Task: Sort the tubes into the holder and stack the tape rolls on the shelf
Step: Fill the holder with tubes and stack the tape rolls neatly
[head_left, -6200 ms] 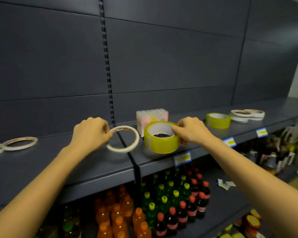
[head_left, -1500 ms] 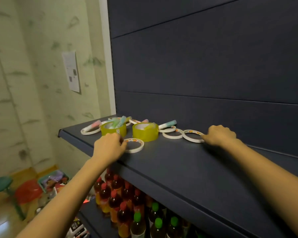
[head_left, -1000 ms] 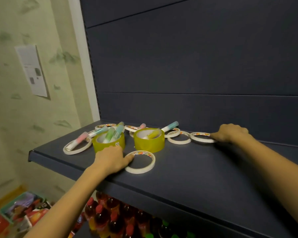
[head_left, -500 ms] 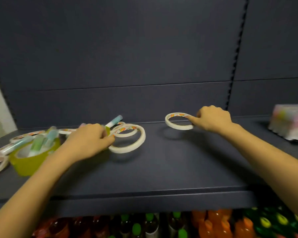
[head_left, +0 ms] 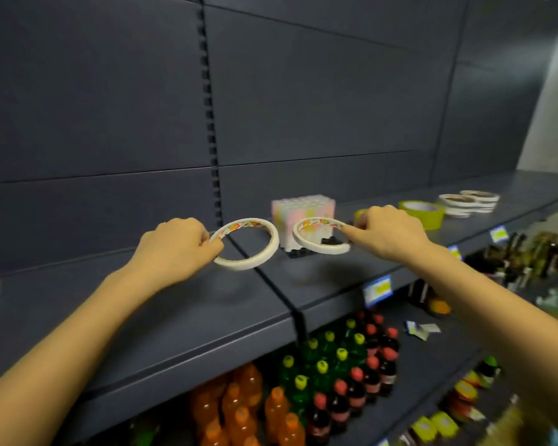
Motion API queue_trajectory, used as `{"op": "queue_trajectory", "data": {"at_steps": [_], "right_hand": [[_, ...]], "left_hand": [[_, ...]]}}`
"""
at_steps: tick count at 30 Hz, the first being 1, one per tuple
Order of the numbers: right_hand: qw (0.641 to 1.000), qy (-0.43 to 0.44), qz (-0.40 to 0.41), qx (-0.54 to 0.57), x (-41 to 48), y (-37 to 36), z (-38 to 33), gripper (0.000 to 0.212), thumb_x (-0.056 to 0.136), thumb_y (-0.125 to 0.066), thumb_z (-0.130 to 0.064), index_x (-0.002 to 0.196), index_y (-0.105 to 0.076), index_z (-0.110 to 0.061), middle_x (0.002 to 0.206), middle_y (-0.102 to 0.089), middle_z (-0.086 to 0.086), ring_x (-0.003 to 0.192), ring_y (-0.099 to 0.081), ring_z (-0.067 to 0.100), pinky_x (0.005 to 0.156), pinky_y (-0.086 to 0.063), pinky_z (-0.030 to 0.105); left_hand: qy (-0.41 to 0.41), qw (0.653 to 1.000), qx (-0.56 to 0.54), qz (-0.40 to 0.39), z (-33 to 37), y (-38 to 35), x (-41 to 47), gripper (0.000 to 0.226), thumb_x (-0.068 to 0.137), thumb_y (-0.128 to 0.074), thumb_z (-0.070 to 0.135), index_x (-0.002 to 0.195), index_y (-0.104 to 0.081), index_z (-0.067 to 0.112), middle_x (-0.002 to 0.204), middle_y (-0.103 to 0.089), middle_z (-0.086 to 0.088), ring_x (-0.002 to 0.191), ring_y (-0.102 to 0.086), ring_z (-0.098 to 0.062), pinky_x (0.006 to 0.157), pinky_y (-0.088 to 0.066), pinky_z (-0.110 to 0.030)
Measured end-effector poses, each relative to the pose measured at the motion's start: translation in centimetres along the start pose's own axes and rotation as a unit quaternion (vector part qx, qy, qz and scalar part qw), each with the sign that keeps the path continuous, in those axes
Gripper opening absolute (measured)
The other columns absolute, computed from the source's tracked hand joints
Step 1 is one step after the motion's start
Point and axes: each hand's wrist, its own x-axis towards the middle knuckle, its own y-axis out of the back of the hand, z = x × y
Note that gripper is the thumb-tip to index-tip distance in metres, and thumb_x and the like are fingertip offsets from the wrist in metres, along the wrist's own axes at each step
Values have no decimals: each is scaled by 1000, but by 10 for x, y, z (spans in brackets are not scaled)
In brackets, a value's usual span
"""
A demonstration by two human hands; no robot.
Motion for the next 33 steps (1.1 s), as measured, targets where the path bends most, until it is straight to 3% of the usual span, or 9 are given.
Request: {"op": "queue_trajectory", "data": {"at_steps": [3,6,13,17,20,23,29,33], "right_hand": [[999,-26,0,-30,-5,8,69,43,89,-44,-55,71,-61,-20,90,-64,12,96,-60,31,65,-34,29],[997,-53,-2,-50,-12,15,136,53,89,-40,-61,75,-65,-16,82,-56,7,95,-60,30,67,-35,29],[990,-112,5,-82,-22,34,261,61,88,-38,-64,64,-66,-15,65,-55,4,65,-51,26,56,-39,29],[986,-153,6,-67,-18,38,313,58,89,-42,-61,54,-53,-16,57,-51,2,57,-49,22,50,-33,25],[982,-178,6,-58,-9,35,349,58,88,-42,-63,53,-53,-18,59,-54,1,62,-54,23,50,-34,24],[981,-188,2,-50,6,31,381,56,89,-43,-60,52,-50,-20,58,-52,1,60,-51,21,48,-31,23],[979,-193,-5,-57,50,17,447,53,90,-41,-60,57,-57,-23,57,-54,-3,56,-49,16,48,-31,23],[980,-186,11,-76,82,14,491,51,89,-40,-61,65,-61,-22,62,-57,-4,58,-51,13,48,-32,22]], "left_hand": [[-33,999,-15,7,67,-18,18,40,88,-47,39,56,-49,15,56,-48,-3,58,-46,-25,50,-28,-23],[-60,998,-35,5,131,-36,35,45,88,-47,38,50,-42,14,54,-45,-2,62,-47,-28,51,-29,-25],[-127,989,-75,-12,253,-69,79,48,91,-48,32,49,-38,12,50,-38,-5,62,-45,-30,59,-35,-32],[-126,991,-52,-5,311,-80,111,45,90,-46,39,53,-44,14,56,-43,-1,66,-48,-29,61,-35,-30],[-132,990,-47,-8,349,-95,141,41,91,-45,37,55,-45,15,57,-44,0,61,-46,-22,57,-32,-28],[-130,990,-45,-21,382,-113,172,41,90,-45,37,55,-41,17,59,-42,1,69,-48,-26,63,-34,-30],[-125,991,-34,-44,446,-156,247,41,92,-45,37,57,-43,17,59,-43,1,55,-41,-15,59,-33,-29],[-114,992,-22,-50,484,-182,294,40,93,-45,35,58,-40,17,62,-43,0,61,-45,-19,63,-35,-32]]}}
